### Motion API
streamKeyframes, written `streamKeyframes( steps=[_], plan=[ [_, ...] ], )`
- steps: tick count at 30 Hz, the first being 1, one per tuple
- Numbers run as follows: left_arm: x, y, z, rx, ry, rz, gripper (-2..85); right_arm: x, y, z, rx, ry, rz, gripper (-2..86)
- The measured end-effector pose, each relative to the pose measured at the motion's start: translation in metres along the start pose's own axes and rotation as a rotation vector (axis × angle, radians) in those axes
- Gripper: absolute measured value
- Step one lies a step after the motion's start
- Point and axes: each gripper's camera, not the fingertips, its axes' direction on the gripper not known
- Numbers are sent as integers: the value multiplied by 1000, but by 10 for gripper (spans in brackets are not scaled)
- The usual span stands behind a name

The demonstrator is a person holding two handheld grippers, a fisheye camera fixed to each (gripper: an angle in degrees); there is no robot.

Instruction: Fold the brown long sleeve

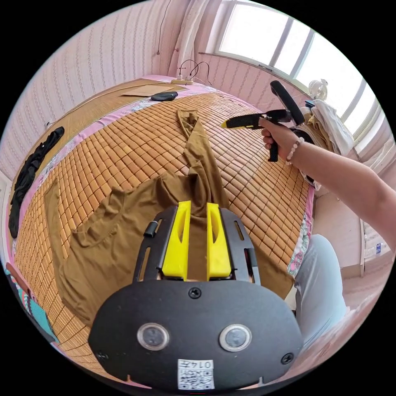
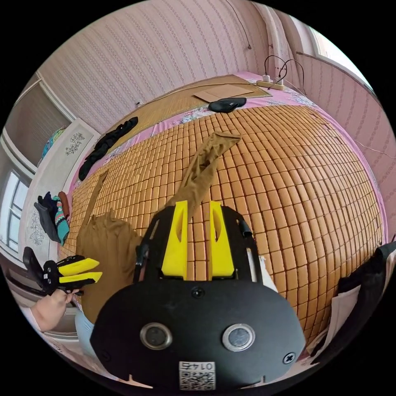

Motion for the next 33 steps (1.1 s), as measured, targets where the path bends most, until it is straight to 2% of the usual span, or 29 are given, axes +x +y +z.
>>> streamKeyframes(
  steps=[5, 6, 8, 10, 16, 19, 21, 23, 27, 29, 33],
  plan=[
    [-10, -10, 63, -5, -6, -44, 80, 20, -22, 33, 139, -13, 124, 81],
    [-13, -8, 80, -42, 11, -55, 78, 21, -22, 38, 136, -9, 128, 80],
    [-11, -3, 85, 25, 34, -9, 52, 28, -20, 59, 68, 4, 105, 68],
    [-11, -2, 94, 20, 65, 1, 20, 37, -12, 61, 50, -60, 85, 21],
    [-7, 17, 82, 148, 40, 32, -8, 69, 97, -49, 370, -240, 25, 1],
    [8, 22, 69, 226, -28, 114, -9, 69, 168, -129, 444, -226, -19, 4],
    [15, 20, 68, 237, -46, 141, -9, 66, 197, -167, 433, -188, -42, 6],
    [18, 14, 75, 219, -44, 148, -9, 62, 213, -194, 370, -56, -47, 12],
    [23, 6, 116, 133, -93, 135, -9, 90, 214, -171, 229, 38, -12, 31],
    [22, 3, 138, 63, -96, 105, -9, 126, 225, -151, 111, 45, 89, 63],
    [20, 0, 164, 36, -54, 55, -8, 158, 272, -151, 79, 116, 149, 102]
  ],
)
